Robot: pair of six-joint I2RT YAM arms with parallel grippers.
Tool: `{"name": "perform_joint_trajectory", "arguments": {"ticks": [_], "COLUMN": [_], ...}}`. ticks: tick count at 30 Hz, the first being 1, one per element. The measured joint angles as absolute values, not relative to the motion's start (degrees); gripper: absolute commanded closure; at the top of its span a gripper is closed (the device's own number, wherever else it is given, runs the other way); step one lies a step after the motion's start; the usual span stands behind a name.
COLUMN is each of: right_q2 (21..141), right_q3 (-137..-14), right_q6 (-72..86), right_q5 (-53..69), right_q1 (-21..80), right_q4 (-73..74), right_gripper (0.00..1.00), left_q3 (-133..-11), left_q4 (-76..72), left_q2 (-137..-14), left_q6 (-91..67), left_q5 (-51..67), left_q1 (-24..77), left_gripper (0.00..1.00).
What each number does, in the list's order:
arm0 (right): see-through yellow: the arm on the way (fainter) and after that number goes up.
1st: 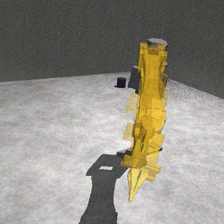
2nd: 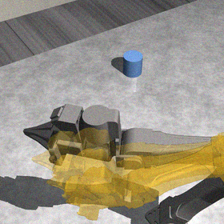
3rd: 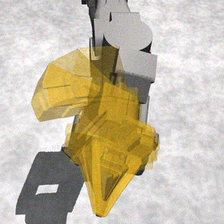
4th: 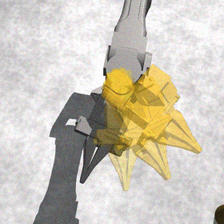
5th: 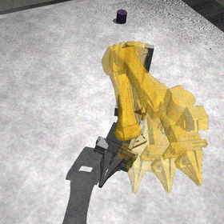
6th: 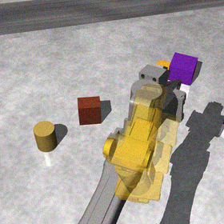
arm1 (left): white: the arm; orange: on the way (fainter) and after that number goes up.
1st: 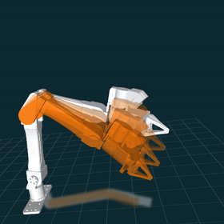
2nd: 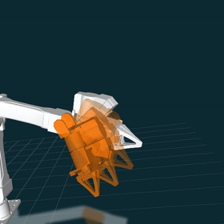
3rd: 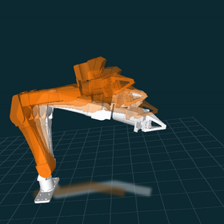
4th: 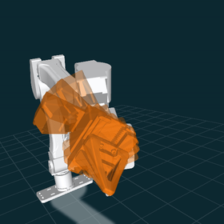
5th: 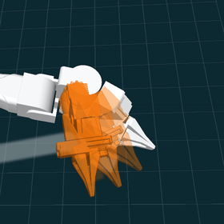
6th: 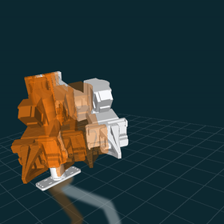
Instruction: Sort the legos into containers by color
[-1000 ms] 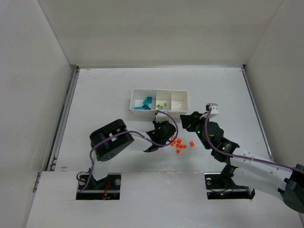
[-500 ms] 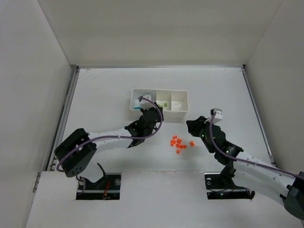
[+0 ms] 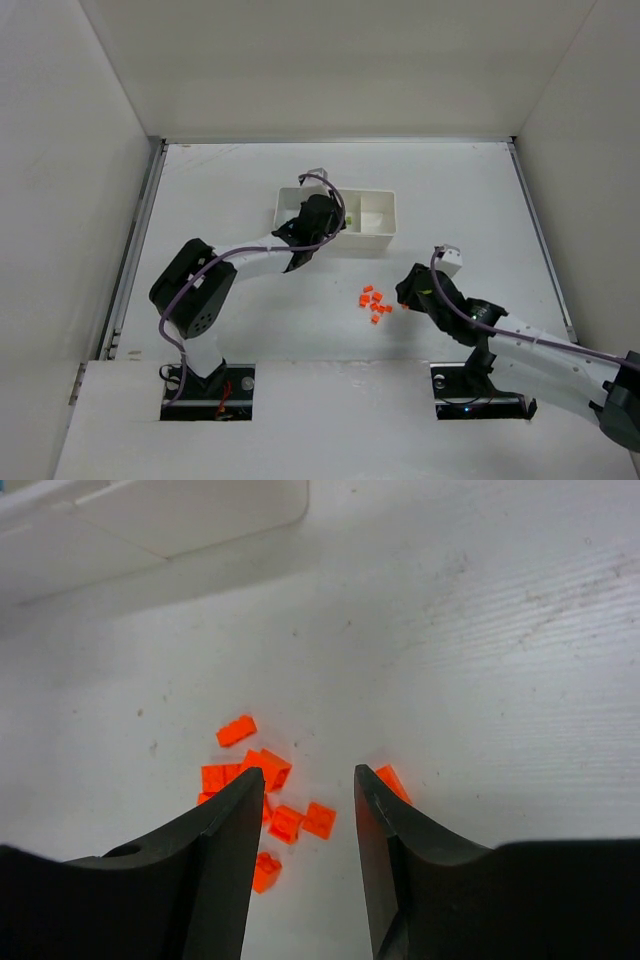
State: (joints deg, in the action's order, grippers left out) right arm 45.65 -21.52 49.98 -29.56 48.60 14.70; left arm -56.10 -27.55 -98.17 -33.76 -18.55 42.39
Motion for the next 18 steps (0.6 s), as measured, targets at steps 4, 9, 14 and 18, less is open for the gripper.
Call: {"name": "perform_joint_trajectory", "arguments": {"ticks": [4, 9, 14, 18], "right_q2": [48.2, 51.4, 56.4, 60.8], "right_q3": [-22.8, -23.9, -25.5, -27.4], "right_q6": [52.2, 53.5, 53.9, 54.0], "right_q5": [-29.6, -29.6, -29.6, -29.6], "right_q1": [49.2, 49.6, 49.6, 49.6], "right_q4": [18.3, 20.6, 21.9, 22.7], "right_gripper": [0.52, 0.51, 0.51, 0.52], "left_q3": [-57.8, -58.7, -56.2, -51.3], "left_q4": [-25.4, -24.6, -25.1, -26.2], "left_q2": [-100.4, -100.8, -99.0, -93.7], "left_q6": [-34.0, -34.2, -33.9, -33.6], "left_q5": [-16.6, -15.5, -16.0, -16.9], "left_q1": [42.3, 42.6, 44.3, 47.1], "left_gripper": [0.66, 0.54, 0.55, 0.55]}}
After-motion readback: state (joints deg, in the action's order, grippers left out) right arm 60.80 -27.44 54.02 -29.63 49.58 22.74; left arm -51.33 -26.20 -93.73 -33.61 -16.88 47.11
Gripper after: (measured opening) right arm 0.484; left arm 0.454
